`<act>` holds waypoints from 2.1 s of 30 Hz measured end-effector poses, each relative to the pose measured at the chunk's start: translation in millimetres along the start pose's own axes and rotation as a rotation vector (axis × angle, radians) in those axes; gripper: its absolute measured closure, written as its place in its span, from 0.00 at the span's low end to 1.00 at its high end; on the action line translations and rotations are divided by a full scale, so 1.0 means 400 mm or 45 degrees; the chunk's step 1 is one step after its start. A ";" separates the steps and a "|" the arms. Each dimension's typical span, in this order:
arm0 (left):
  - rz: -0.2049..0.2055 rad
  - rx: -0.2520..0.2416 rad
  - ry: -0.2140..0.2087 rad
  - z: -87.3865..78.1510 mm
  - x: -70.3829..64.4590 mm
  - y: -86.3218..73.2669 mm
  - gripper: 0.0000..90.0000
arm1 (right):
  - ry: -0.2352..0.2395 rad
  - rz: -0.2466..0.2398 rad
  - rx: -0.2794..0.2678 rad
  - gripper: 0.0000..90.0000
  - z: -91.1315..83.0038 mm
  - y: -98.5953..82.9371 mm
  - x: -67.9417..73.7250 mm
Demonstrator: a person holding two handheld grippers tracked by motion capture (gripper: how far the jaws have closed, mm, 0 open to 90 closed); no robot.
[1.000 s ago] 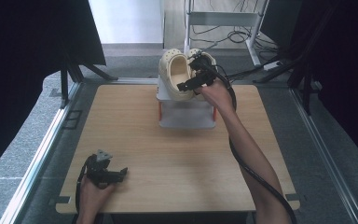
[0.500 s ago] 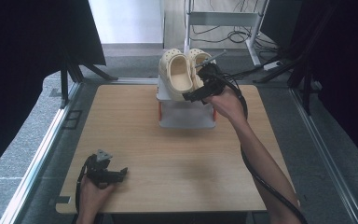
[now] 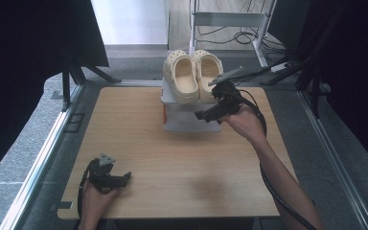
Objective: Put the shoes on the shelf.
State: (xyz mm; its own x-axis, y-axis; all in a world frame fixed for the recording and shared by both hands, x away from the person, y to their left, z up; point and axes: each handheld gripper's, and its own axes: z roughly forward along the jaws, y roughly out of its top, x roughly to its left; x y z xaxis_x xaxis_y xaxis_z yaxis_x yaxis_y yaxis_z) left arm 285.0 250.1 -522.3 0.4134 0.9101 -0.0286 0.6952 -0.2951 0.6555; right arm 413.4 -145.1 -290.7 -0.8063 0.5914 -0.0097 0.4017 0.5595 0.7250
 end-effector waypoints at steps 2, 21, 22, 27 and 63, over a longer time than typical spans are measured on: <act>0.003 0.002 0.000 0.000 0.000 0.000 0.00 | 0.006 0.000 -0.007 0.00 -0.007 -0.018 0.001; 0.001 0.004 0.004 -0.001 -0.001 0.000 0.00 | 0.019 0.031 -0.057 0.01 -0.056 -0.175 0.000; 0.000 0.004 0.004 -0.001 -0.001 0.000 0.00 | 0.020 0.038 -0.060 0.01 -0.058 -0.183 0.000; 0.000 0.004 0.003 -0.001 -0.001 0.000 0.00 | 0.008 0.044 -0.055 0.01 -0.068 -0.227 -0.001; -0.008 0.002 0.005 -0.001 -0.003 0.000 0.00 | -0.164 0.187 -0.025 0.00 0.008 -0.571 0.003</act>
State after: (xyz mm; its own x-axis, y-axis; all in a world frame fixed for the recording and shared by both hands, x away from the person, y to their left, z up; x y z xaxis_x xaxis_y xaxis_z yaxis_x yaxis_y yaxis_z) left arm 284.2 249.0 -522.1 0.4063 0.9133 -0.0296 0.6989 -0.2897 0.6539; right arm 322.1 -270.4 -458.4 -0.6768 0.7361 0.0100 0.5013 0.4508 0.7386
